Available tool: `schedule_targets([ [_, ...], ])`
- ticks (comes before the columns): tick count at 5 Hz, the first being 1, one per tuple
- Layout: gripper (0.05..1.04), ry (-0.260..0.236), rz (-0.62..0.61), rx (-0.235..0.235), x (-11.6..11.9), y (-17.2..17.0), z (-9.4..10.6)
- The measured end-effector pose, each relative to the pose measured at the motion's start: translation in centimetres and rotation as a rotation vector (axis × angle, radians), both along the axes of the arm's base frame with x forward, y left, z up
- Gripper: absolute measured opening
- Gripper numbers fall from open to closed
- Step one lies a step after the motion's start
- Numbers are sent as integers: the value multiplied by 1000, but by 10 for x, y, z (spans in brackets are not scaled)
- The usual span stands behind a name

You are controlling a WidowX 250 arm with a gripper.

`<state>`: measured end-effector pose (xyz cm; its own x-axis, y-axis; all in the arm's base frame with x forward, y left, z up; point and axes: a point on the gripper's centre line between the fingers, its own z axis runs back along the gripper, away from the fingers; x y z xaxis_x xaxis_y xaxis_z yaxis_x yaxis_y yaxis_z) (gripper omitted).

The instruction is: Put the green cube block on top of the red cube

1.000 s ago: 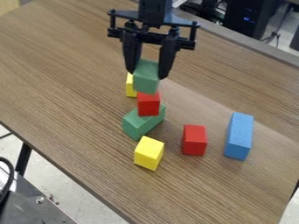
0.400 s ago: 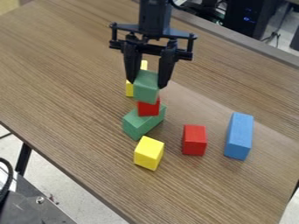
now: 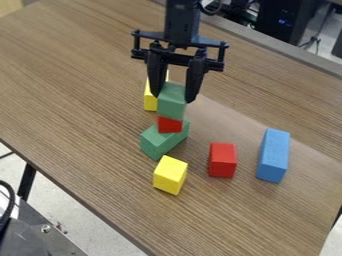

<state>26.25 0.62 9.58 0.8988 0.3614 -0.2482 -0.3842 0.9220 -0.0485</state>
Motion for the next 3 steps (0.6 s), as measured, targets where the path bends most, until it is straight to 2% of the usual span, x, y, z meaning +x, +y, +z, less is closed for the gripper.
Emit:
schedule_targets([
  [3, 554, -22, 53, -20, 10, 15, 6],
])
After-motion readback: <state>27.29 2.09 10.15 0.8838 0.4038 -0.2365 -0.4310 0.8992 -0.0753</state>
